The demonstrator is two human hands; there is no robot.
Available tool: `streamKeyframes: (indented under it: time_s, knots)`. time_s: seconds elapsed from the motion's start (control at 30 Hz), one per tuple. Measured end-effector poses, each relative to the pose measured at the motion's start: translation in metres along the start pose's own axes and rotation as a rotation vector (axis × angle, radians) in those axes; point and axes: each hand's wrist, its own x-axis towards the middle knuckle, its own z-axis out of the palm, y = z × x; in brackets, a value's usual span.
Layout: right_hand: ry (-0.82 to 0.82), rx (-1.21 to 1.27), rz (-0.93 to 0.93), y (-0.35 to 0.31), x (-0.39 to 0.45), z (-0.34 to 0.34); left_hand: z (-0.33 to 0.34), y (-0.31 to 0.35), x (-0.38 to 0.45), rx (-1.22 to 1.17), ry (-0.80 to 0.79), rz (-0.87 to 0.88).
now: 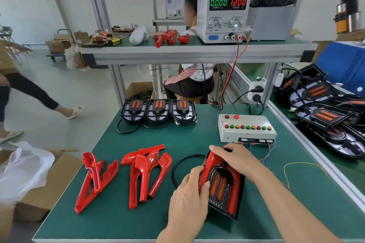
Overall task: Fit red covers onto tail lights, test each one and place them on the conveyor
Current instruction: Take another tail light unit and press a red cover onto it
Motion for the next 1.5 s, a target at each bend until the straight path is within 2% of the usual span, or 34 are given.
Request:
streamKeyframes:
  time_s: [0.1, 0.27, 0.73, 1.03, 1.27, 1.5]
  knots:
    - [0.018, -0.039, 0.008, -0.002, -0.001, 0.001, 0.003, 0.003, 0.002, 0.171, 0.038, 0.004]
    - [0.018, -0.053, 0.025, -0.005, -0.003, 0.003, 0.007, 0.006, 0.006, 0.189, 0.067, -0.059]
    - [0.002, -0.035, 0.048, -0.010, -0.009, 0.004, 0.009, 0.014, 0.008, -0.082, 0.196, -0.193]
    - [-0.014, -0.020, 0.039, -0.005, -0.005, 0.005, 0.013, 0.011, 0.003, -0.007, 0.218, -0.102]
    - [-0.015, -0.005, 0.046, -0.003, -0.005, 0.006, 0.011, 0.006, 0.006, 0.128, 0.226, 0.057]
    - [0.018, 0.038, 0.064, -0.004, -0.004, 0.007, 0.008, 0.001, 0.004, 0.082, 0.185, 0.019]
